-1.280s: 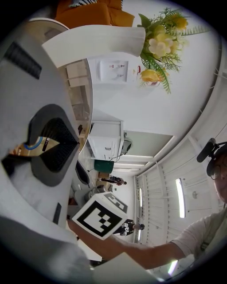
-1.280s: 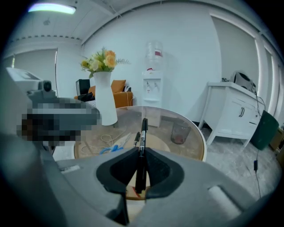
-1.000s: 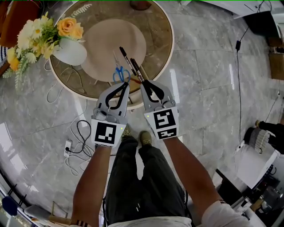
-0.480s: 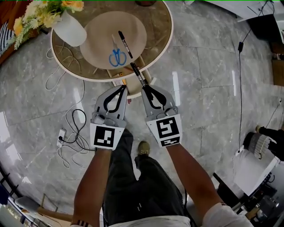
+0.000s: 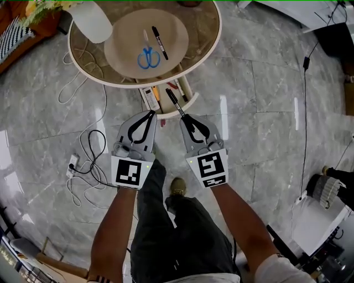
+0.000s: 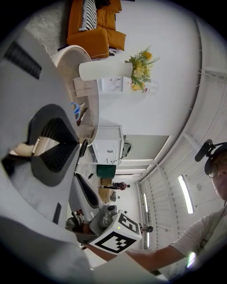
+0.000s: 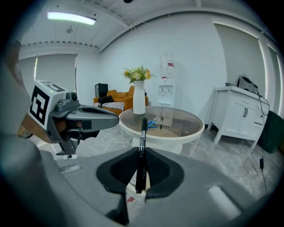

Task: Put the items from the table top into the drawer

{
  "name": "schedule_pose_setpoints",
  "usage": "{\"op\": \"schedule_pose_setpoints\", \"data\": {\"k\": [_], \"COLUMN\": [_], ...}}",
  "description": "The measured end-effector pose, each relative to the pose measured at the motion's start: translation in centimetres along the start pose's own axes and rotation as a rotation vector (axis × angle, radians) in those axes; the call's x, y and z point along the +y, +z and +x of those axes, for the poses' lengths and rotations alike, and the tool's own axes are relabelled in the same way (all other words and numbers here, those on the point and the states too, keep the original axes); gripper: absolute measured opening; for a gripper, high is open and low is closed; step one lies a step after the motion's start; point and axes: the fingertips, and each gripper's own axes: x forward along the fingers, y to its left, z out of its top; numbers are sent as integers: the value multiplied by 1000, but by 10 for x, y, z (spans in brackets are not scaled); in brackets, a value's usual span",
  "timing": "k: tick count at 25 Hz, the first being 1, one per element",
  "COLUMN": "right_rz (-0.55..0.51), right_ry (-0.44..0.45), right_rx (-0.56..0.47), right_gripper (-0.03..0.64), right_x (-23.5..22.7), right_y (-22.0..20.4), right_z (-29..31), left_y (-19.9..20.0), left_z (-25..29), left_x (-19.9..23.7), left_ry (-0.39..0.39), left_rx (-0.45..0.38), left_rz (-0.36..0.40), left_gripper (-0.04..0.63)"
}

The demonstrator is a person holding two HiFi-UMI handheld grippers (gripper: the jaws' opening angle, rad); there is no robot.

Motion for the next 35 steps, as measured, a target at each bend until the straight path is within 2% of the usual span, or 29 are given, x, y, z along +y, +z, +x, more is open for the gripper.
{"op": "schedule_pose_setpoints", "data": {"k": [7, 11, 15, 18, 21, 27, 35], "right_rz": [-32, -54, -94, -106, -122, -151, -154], "right_ry": [-3, -1, 11, 9, 11, 19, 37], "right_rx": [41, 47, 46, 47, 51, 115, 197], "right_gripper": [44, 44, 44, 44, 44, 44, 44], "right_x": [-11, -18, -24, -30, -34, -37, -39], "right_y": [-50, -78, -111, -135, -156, -191, -213], "right_z": [38, 69, 106, 132, 155, 187, 218], "left_y": [-52, -82, -112, -139, -160, -179, -197], "left_z": [15, 32, 52, 66, 79, 92, 98], "left_x": [14, 19, 38, 52, 59, 65, 75], "left_ry": [-7, -48, -56, -71, -72, -67, -55], "left_rx": [-1, -1, -25, -49, -80, -135, -179], "left_rz": [4, 45, 59, 130, 139, 115, 147], "left_gripper": [-2, 0, -2, 0, -2, -2, -2]}}
